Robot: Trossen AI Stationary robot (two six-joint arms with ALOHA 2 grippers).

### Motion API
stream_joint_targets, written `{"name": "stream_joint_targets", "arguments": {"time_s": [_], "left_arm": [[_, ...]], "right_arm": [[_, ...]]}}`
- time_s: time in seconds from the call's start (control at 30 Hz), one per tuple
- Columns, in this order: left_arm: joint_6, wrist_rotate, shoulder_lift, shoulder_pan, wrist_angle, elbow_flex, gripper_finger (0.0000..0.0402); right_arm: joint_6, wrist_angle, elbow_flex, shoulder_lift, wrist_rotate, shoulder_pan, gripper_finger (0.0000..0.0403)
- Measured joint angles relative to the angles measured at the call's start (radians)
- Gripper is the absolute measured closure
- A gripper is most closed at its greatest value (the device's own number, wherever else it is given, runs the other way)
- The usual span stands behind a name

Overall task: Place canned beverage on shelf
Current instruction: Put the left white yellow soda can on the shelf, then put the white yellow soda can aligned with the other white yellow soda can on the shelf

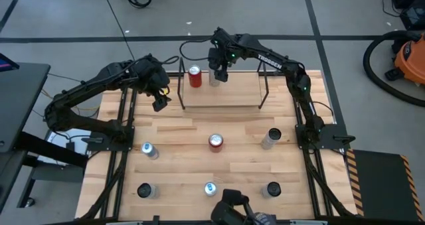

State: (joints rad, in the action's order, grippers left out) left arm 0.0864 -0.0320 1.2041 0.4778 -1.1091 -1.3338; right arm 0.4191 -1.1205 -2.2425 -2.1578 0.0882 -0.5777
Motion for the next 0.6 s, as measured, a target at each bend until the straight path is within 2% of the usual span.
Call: {"name": "stream_joint_targets", "arguments": {"time_s": [0.27,0.6], "left_arm": [[0.004,0.000,0.000,0.000,0.000,0.000,0.0090],[0.004,0.000,0.000,0.000,0.006,0.000,0.0090]], "right_arm": [[0.000,-0.047,-0.029,0.050,0.004,0.014,0.0054],[-0.011,-0.077,-0.083,0.190,-0.049,0.019,0.0054]]}}
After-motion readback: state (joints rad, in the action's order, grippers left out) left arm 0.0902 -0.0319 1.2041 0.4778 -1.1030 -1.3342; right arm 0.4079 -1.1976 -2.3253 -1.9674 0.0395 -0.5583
